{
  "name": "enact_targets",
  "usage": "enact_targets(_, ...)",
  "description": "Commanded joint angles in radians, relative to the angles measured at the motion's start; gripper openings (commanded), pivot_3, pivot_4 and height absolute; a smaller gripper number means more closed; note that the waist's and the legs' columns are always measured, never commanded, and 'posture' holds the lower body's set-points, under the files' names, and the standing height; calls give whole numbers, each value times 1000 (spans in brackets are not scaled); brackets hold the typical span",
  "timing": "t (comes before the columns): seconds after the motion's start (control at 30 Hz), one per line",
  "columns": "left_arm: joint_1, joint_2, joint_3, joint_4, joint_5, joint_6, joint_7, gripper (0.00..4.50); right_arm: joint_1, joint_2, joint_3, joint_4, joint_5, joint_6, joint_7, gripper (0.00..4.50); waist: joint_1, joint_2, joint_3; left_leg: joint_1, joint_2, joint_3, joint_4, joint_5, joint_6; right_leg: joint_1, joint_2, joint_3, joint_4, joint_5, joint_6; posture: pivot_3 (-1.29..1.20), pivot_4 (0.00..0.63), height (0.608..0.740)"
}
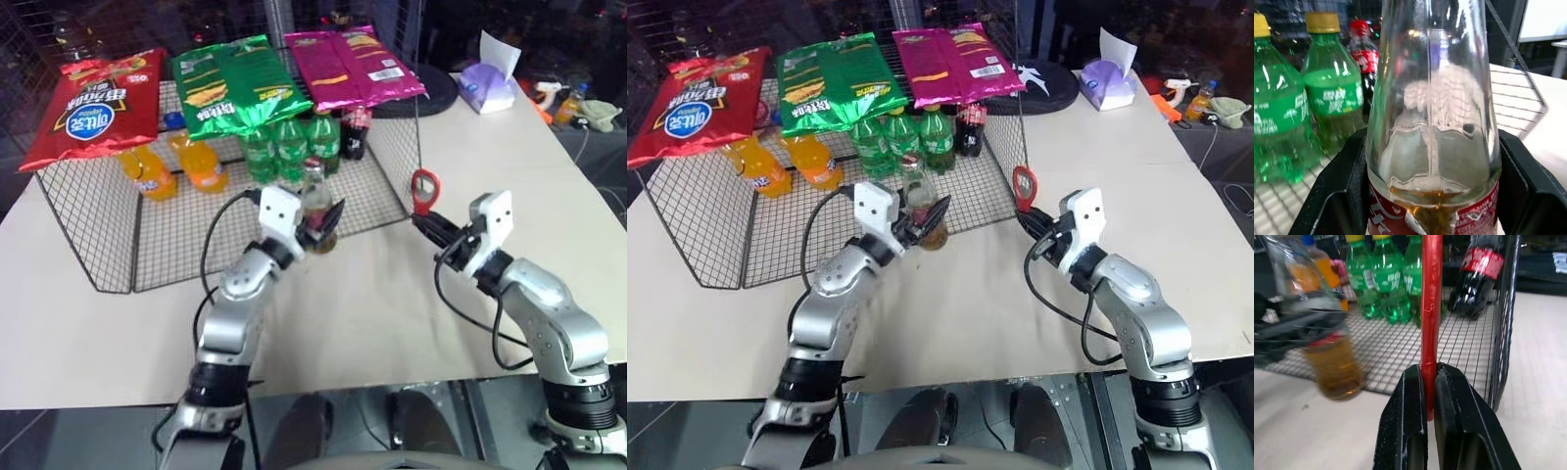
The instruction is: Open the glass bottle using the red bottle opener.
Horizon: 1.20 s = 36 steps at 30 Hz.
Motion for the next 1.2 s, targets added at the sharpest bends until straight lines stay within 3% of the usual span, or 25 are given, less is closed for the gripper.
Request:
enact_targets(0.03,24,9,-25,-104,-29,26,-23,2567,-2,-8,-5,-26,-4,-35,14,0,1,0,0,0,0,0,0,0,0,0,0,0,0,0,0,0,150,740)
enact_targets(0.2,121,16,-55,-108,-59,-51,-104,2567,-1,-7,1,-16,-7,-36,21,0,0,0,0,0,0,0,0,0,0,0,0,0,0,0,0,0,150,740)
enact_targets(0.43,143,27,-44,-84,-81,-98,-158,2567,-9,-7,7,-2,-11,-40,30,0,3,1,0,0,0,1,0,0,0,0,0,0,-1,0,0,0,150,740)
enact_targets(0.57,149,23,-32,-64,-94,-132,-173,4393,-16,-3,12,3,-11,-37,27,0,2,1,0,0,0,1,0,0,0,0,0,0,-1,0,0,0,150,740)
enact_targets(0.6,150,20,-29,-59,-97,-139,-174,4458,-16,-3,14,4,-12,-37,27,0,1,1,0,0,0,1,0,0,0,0,0,0,-1,0,0,0,150,740)
enact_targets(0.83,151,13,-17,-50,-136,-187,-203,4458,-14,-5,13,0,-13,-31,26,0,1,1,-1,1,0,1,0,0,0,0,0,1,0,0,0,0,150,740)
enact_targets(0.97,160,22,13,-68,-251,-170,-267,4458,-13,-3,15,9,-17,-34,28,0,0,1,-1,1,1,1,0,0,0,0,0,1,0,0,0,0,150,740)
enact_targets(1.2,132,99,66,-8,-244,-218,-336,4458,-19,6,26,14,-19,-32,29,0,-1,1,-1,1,1,1,0,0,0,0,1,1,0,0,0,0,150,740)
